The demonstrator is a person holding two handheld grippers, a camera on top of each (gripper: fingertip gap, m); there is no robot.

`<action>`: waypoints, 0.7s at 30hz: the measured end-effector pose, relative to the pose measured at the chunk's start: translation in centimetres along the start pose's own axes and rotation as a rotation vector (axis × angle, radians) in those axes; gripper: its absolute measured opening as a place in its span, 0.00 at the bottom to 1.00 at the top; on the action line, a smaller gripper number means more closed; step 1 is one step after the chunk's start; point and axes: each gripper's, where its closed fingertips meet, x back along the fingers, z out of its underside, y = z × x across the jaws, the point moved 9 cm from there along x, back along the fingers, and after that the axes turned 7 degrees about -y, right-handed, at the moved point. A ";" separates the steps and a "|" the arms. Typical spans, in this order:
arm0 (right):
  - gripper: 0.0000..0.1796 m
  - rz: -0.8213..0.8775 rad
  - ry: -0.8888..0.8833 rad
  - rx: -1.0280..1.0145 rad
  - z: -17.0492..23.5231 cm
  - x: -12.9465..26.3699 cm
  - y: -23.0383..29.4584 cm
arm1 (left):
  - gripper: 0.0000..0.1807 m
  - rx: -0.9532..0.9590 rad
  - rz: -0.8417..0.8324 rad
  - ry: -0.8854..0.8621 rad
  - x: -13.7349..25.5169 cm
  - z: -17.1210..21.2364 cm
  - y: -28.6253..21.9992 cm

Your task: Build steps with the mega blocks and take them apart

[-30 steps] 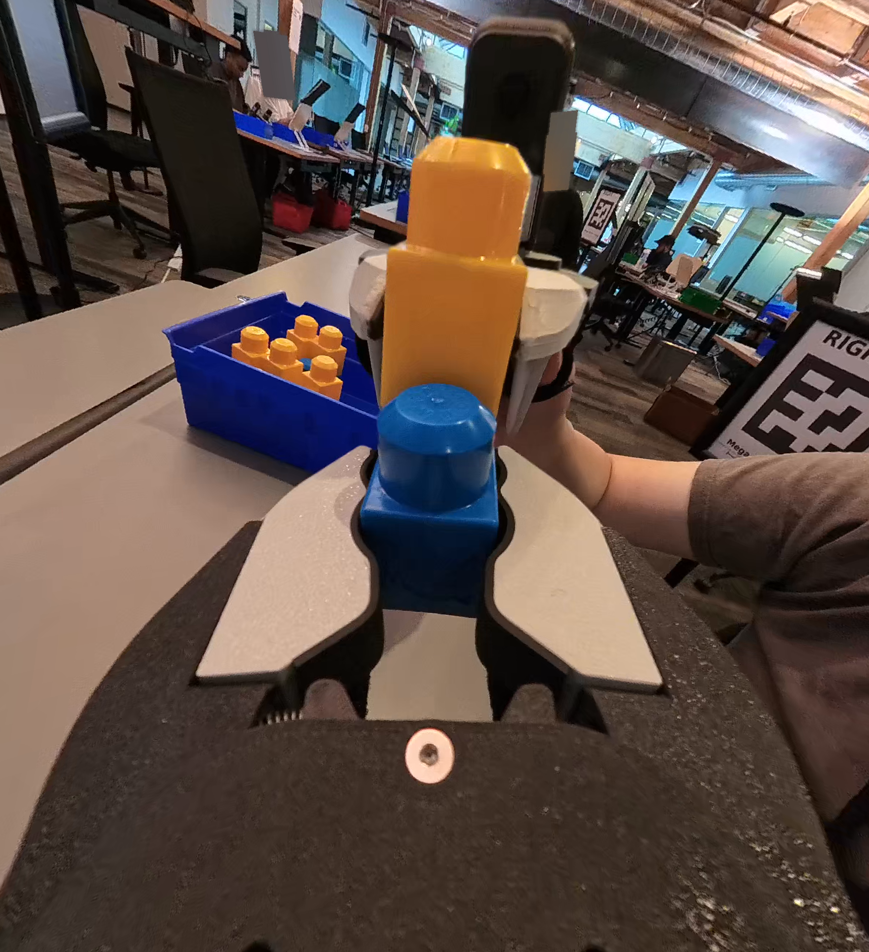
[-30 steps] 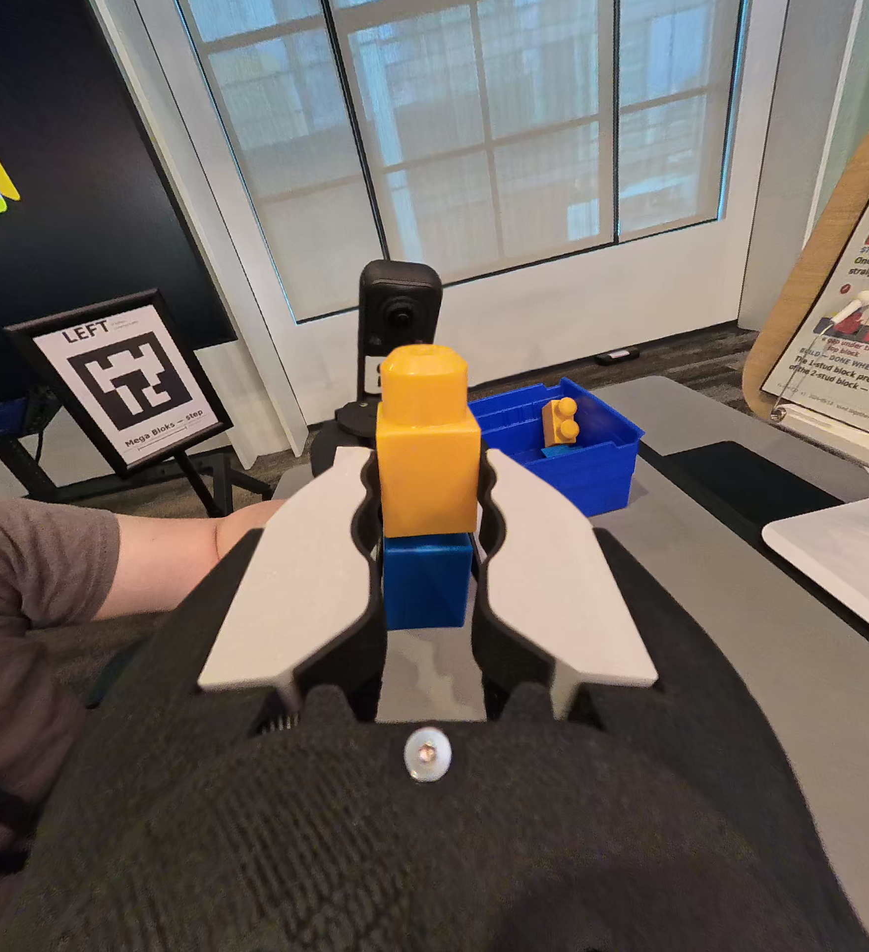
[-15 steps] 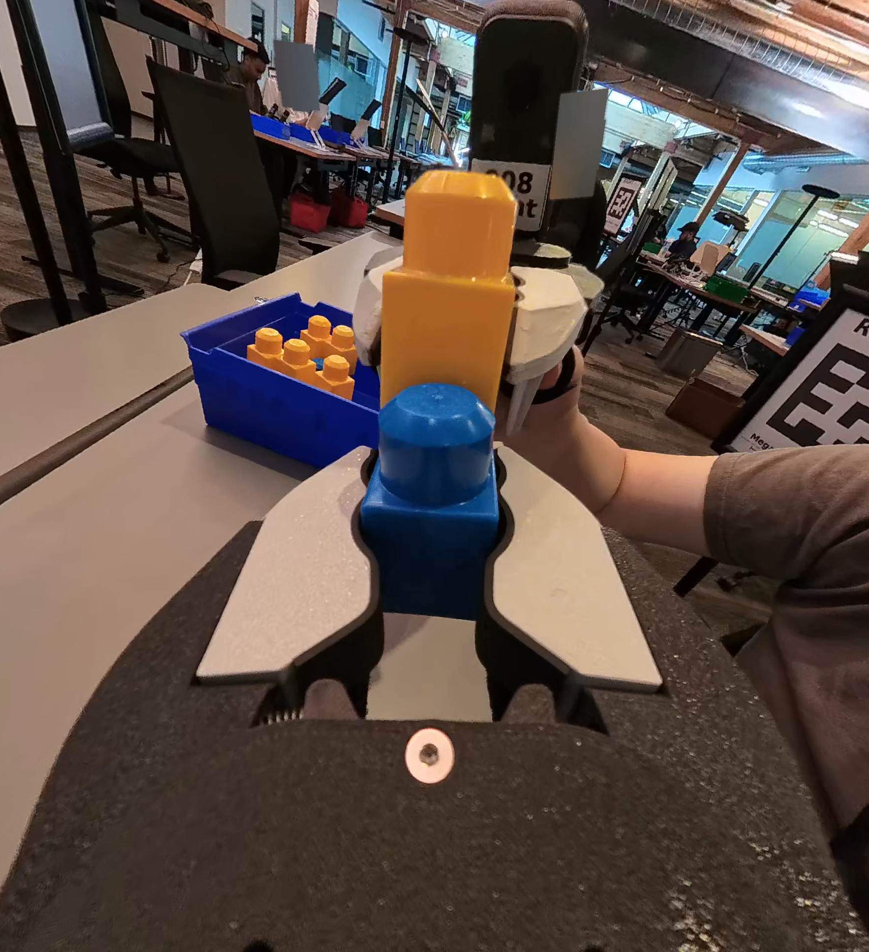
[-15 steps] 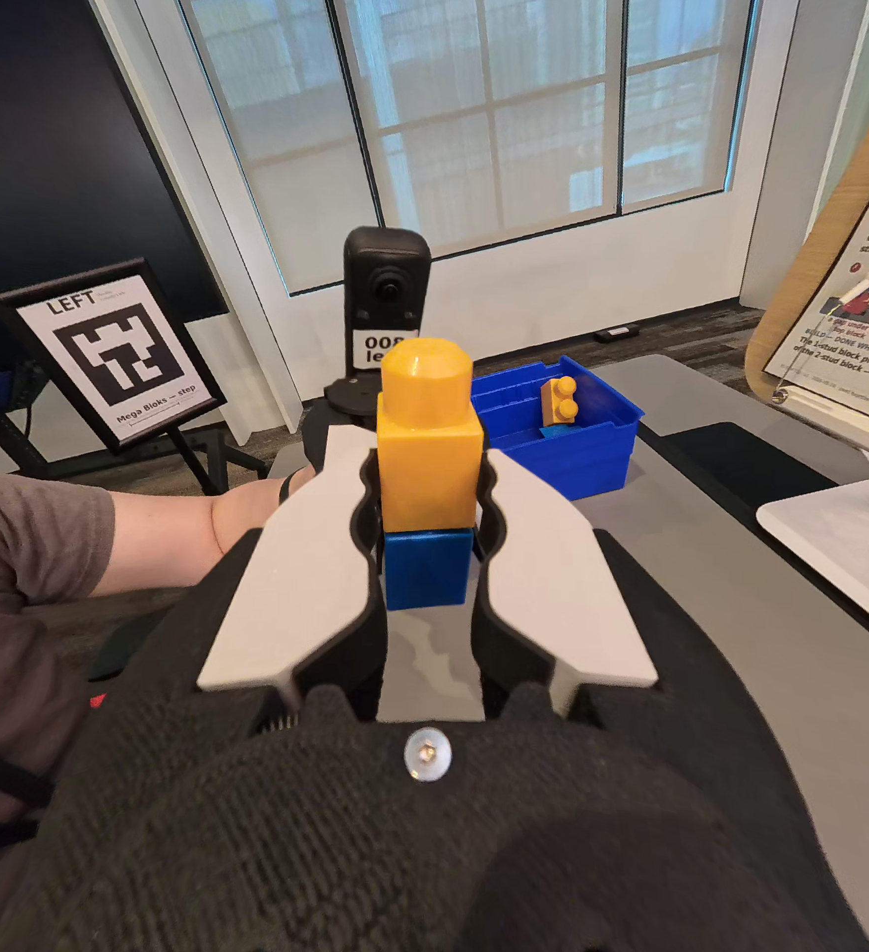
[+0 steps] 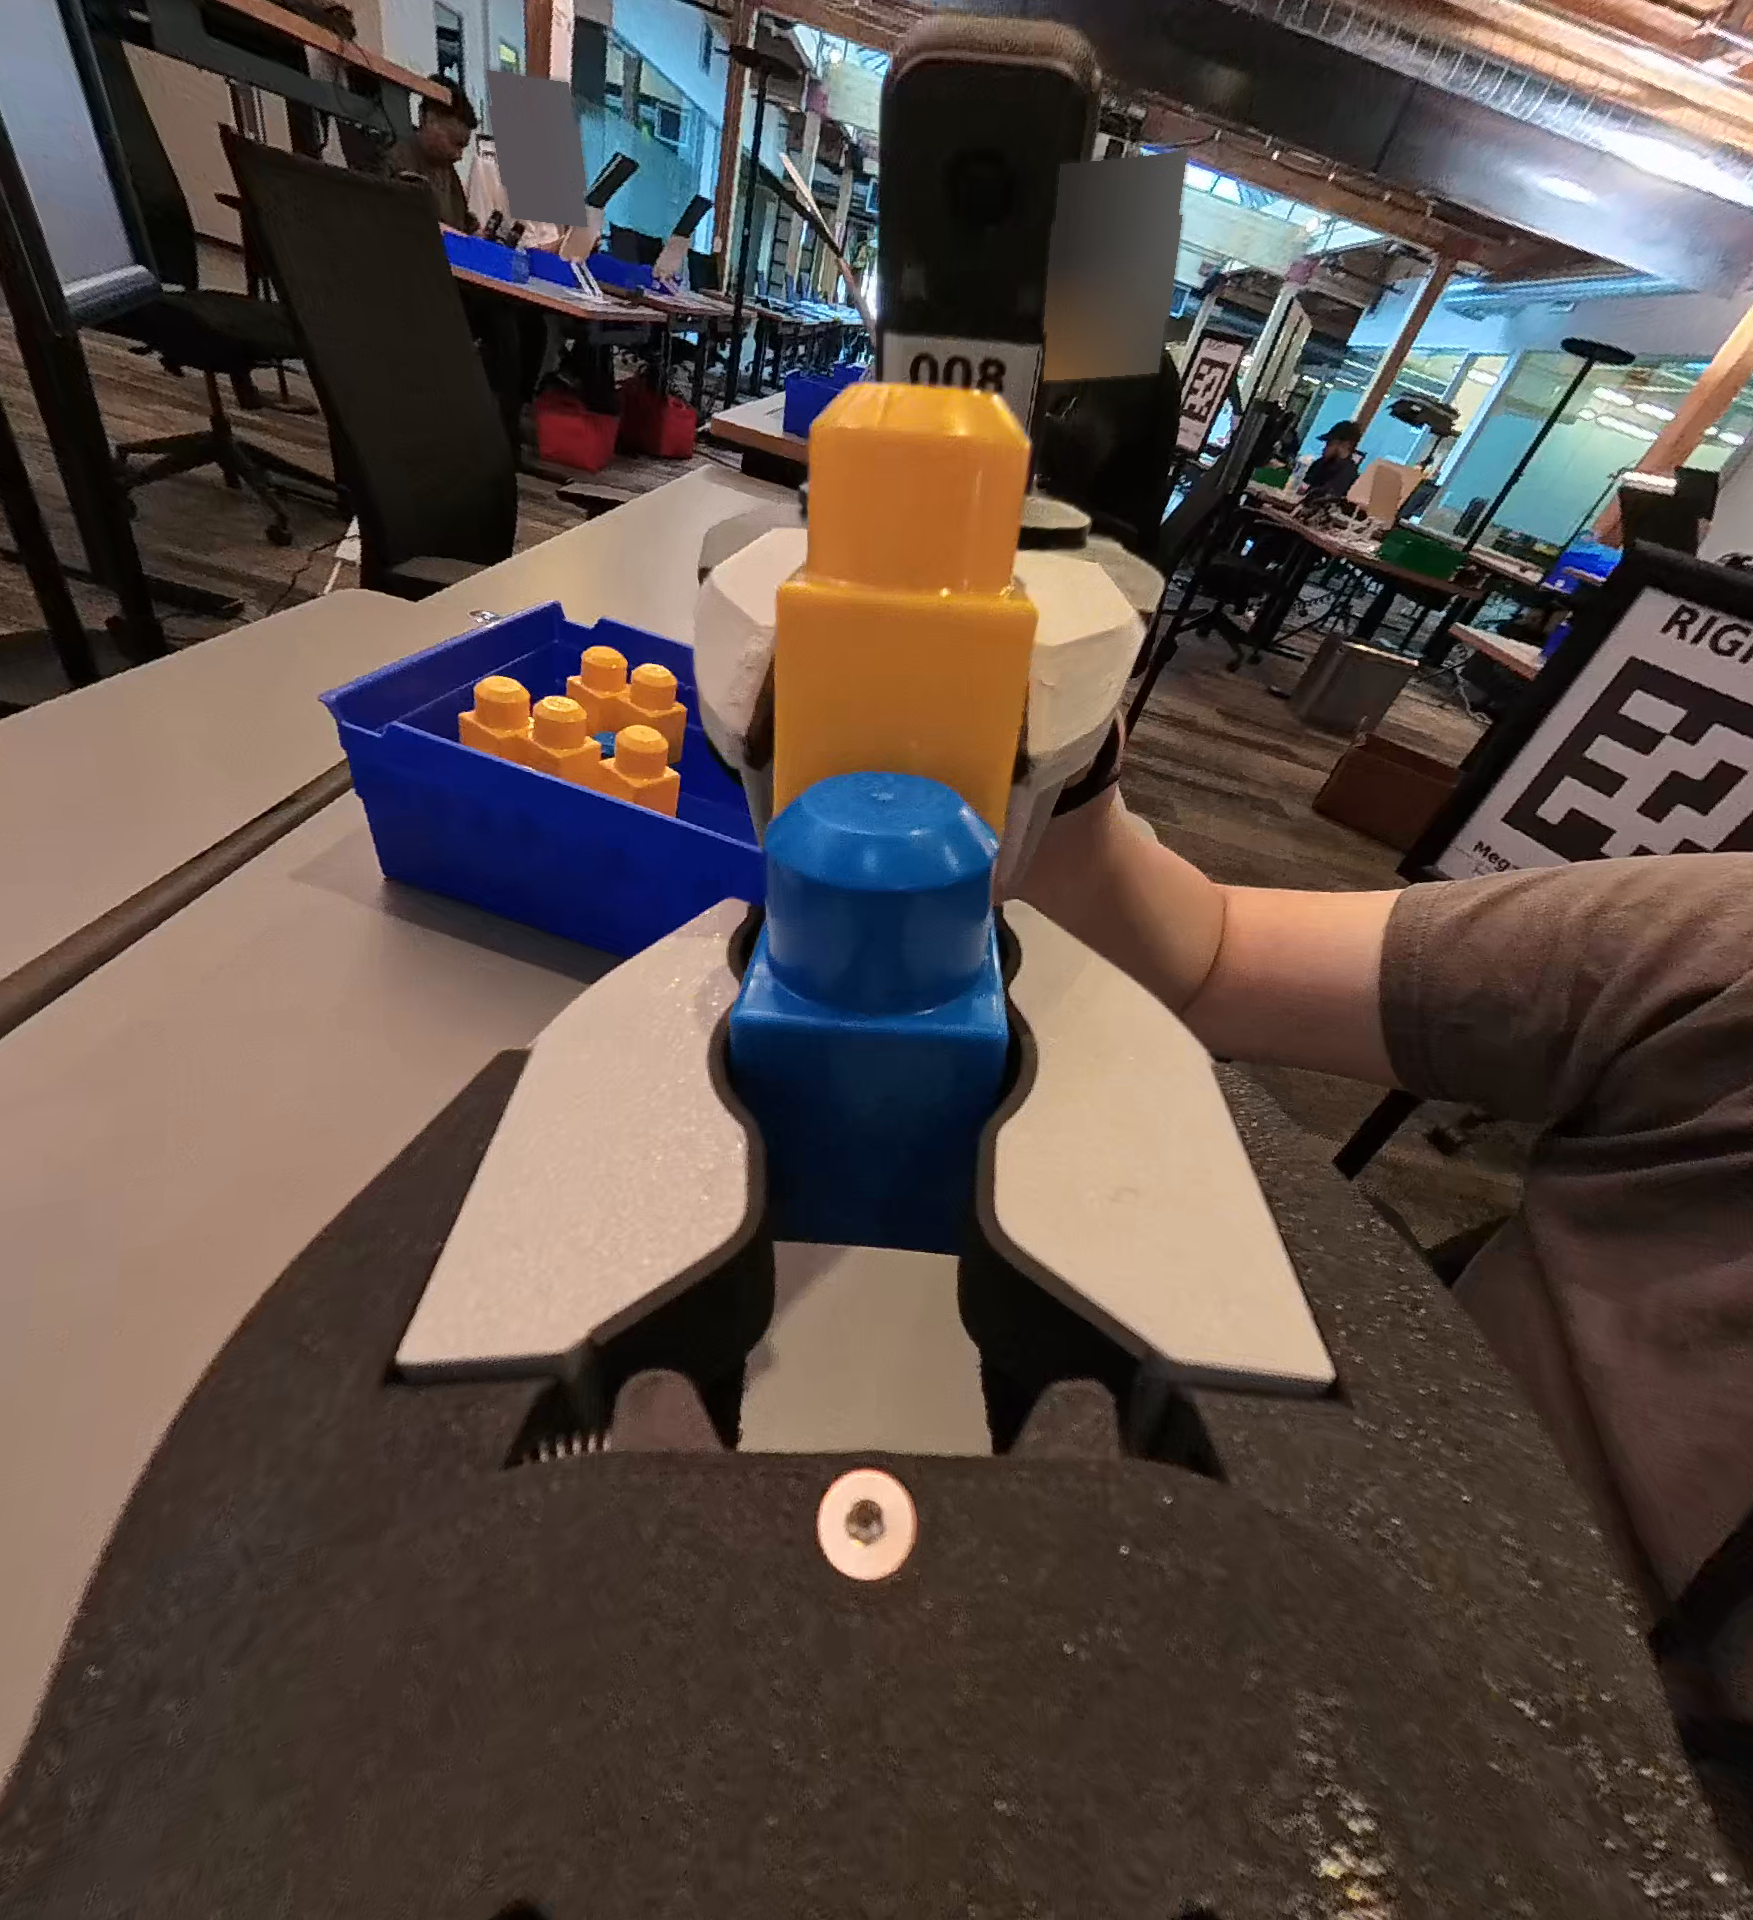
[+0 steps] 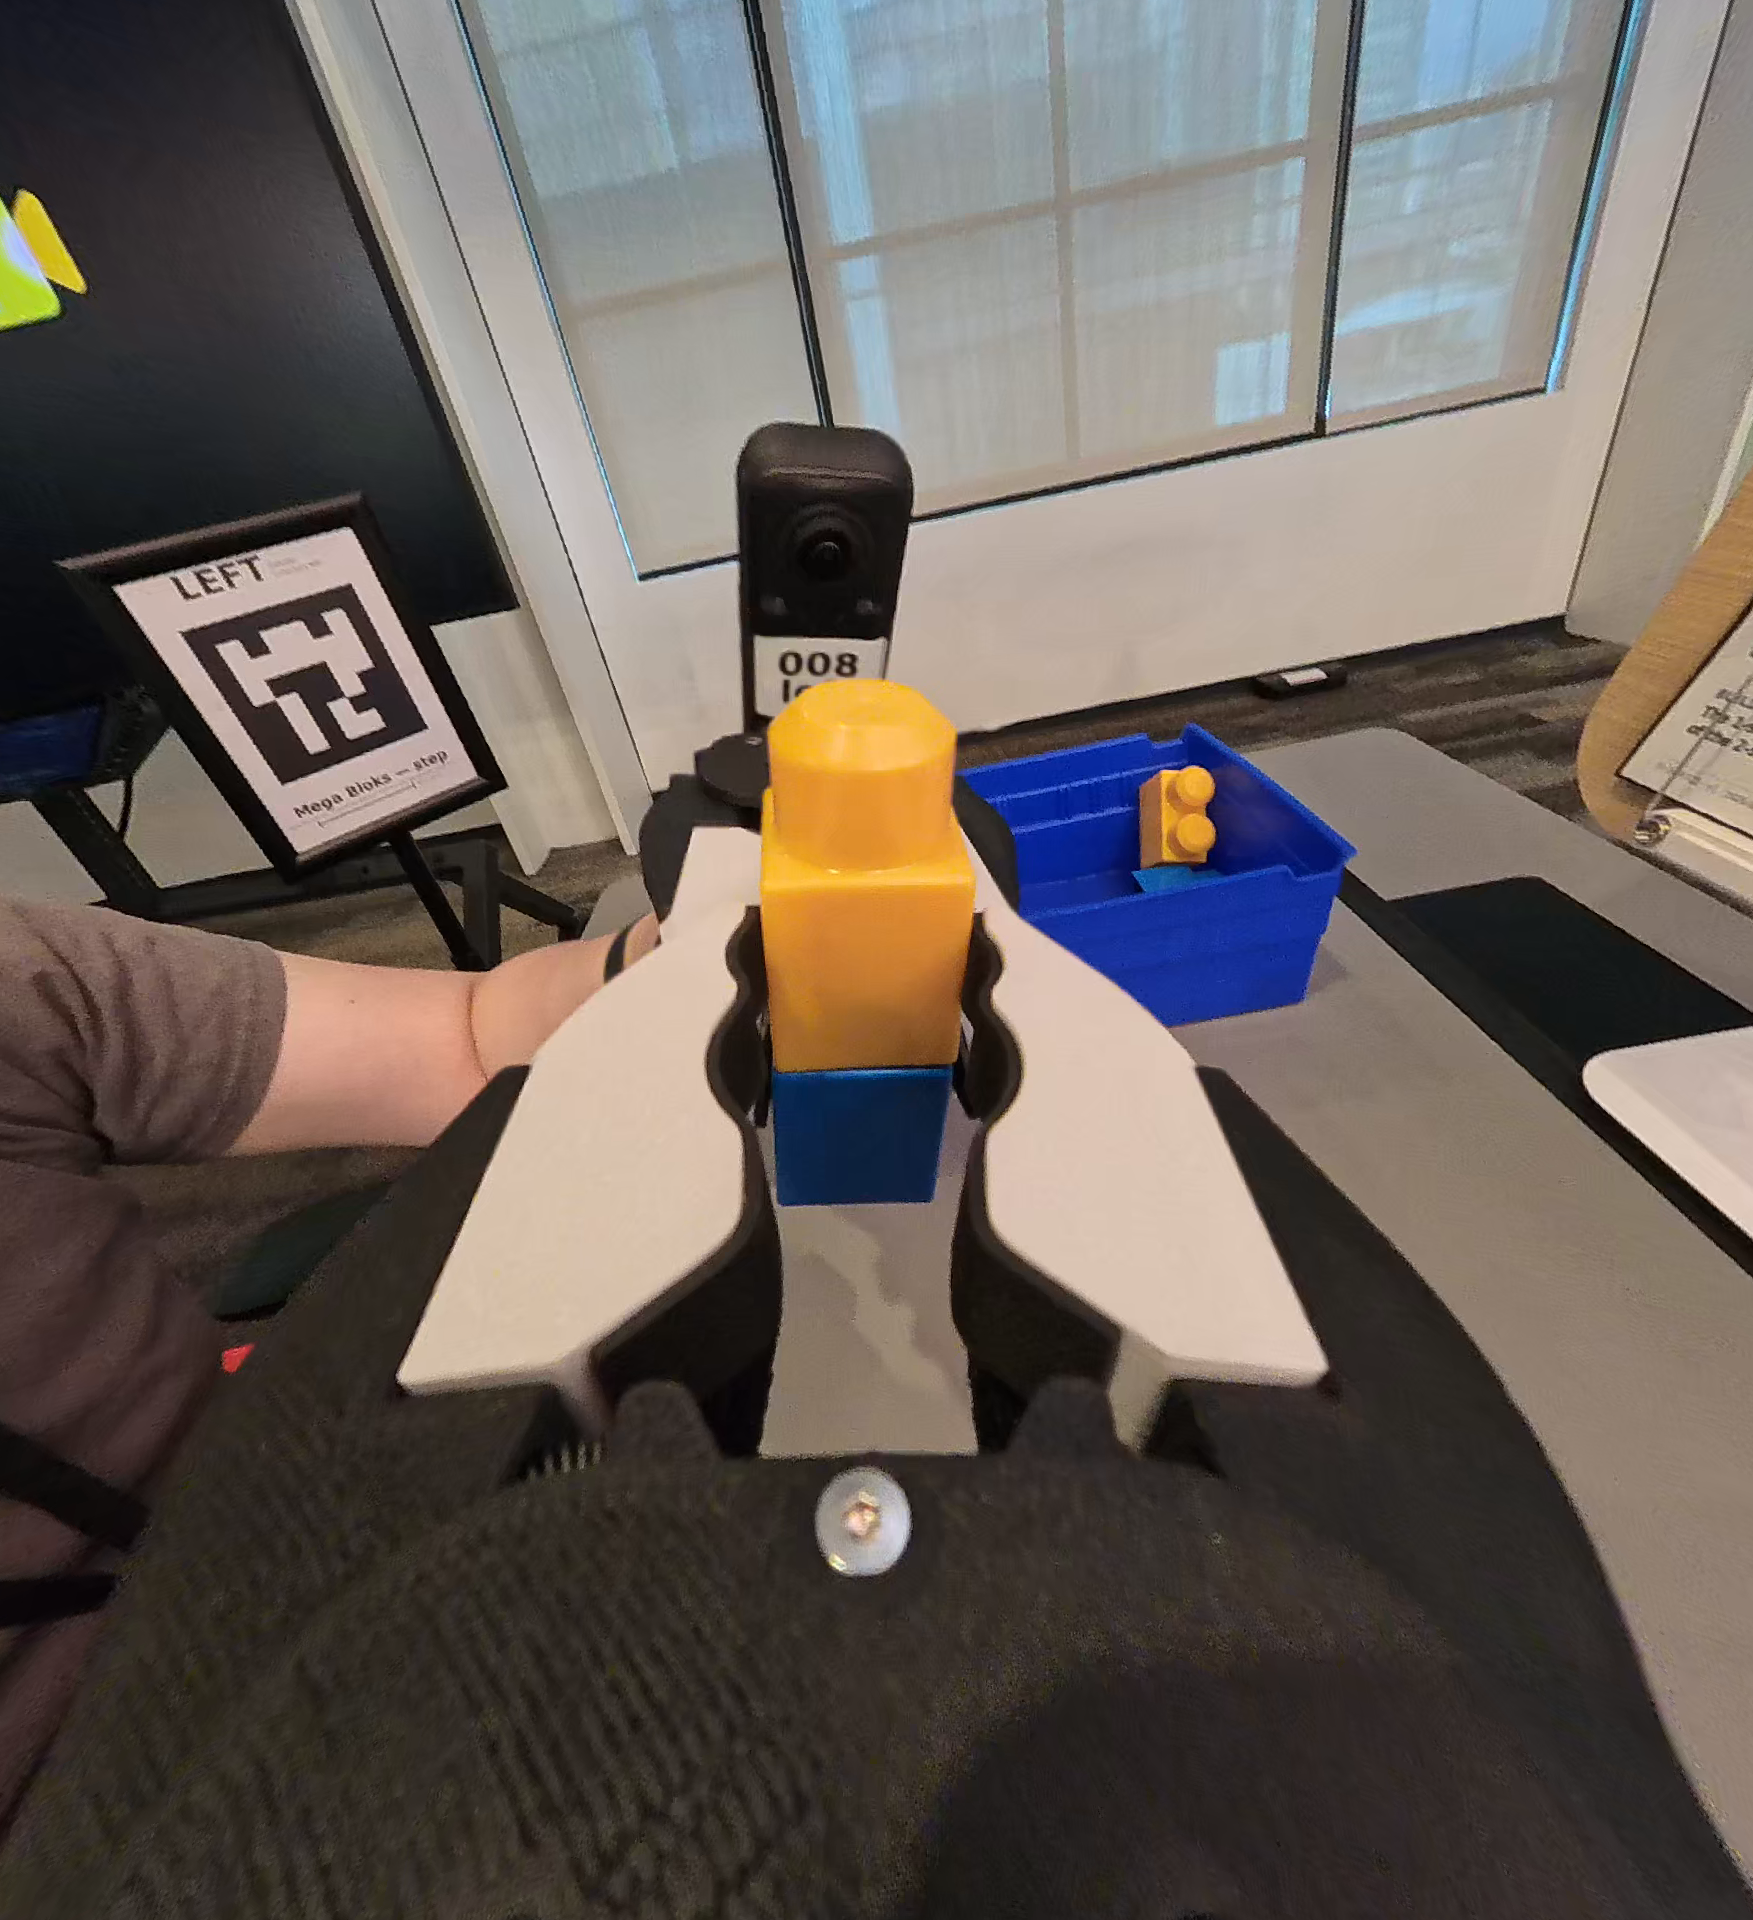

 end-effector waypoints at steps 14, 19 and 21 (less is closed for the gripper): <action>0.21 0.005 -0.055 0.010 0.1 -0.1 0.3 | 0.23 -0.008 -0.008 -0.016 0.1 -0.3 -0.3; 0.21 0.006 -0.056 0.003 0.2 -0.1 0.2 | 0.23 -0.001 -0.013 -0.008 0.2 -0.3 -0.2; 0.21 0.005 -0.058 0.002 0.2 -0.1 0.1 | 0.23 -0.002 -0.014 -0.010 0.1 -0.3 -0.2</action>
